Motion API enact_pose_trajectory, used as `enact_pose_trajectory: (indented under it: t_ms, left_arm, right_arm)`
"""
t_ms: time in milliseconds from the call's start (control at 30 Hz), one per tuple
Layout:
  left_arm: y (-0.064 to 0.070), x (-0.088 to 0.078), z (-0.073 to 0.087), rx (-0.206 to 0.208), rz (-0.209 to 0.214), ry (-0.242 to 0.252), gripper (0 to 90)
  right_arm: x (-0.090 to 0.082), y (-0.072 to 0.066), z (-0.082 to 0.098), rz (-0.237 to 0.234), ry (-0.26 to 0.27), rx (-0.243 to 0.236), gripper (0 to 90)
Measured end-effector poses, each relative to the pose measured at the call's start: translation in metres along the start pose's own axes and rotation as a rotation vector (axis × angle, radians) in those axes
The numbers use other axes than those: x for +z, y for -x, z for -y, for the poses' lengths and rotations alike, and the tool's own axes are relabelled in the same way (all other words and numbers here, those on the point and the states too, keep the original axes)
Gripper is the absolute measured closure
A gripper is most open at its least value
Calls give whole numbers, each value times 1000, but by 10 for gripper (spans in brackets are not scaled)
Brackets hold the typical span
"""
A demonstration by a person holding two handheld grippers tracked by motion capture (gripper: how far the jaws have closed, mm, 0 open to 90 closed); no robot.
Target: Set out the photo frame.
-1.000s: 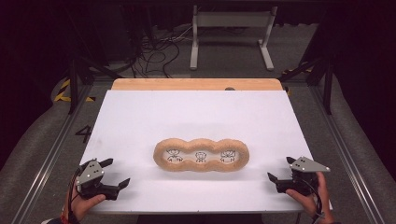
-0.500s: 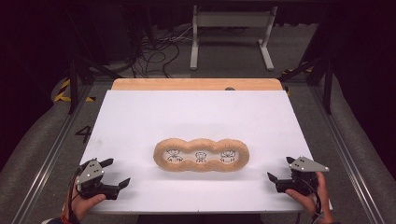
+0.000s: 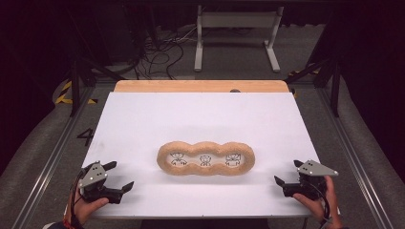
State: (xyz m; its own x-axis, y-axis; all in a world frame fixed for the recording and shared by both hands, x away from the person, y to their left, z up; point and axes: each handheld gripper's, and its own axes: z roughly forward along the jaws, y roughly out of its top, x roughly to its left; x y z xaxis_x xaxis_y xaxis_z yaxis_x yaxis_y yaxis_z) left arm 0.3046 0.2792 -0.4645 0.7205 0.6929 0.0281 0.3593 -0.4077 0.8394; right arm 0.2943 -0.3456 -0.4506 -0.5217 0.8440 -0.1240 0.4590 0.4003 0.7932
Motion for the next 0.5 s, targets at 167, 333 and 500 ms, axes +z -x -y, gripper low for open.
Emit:
enact_pose_trajectory:
  t_ms: [167, 333, 500]
  left_arm:
    - [-1, 2, -1, -2, 8, 0, 44]
    - [-2, 2, -2, -9, 14, 14, 44]
    - [-3, 6, -4, -8, 18, 4, 44]
  right_arm:
    - [1, 1, 1, 4, -5, 4, 74]
    - [-1, 4, 0, 27, 1, 20, 74]
    - [-1, 5, 3, 24, -10, 18, 74]
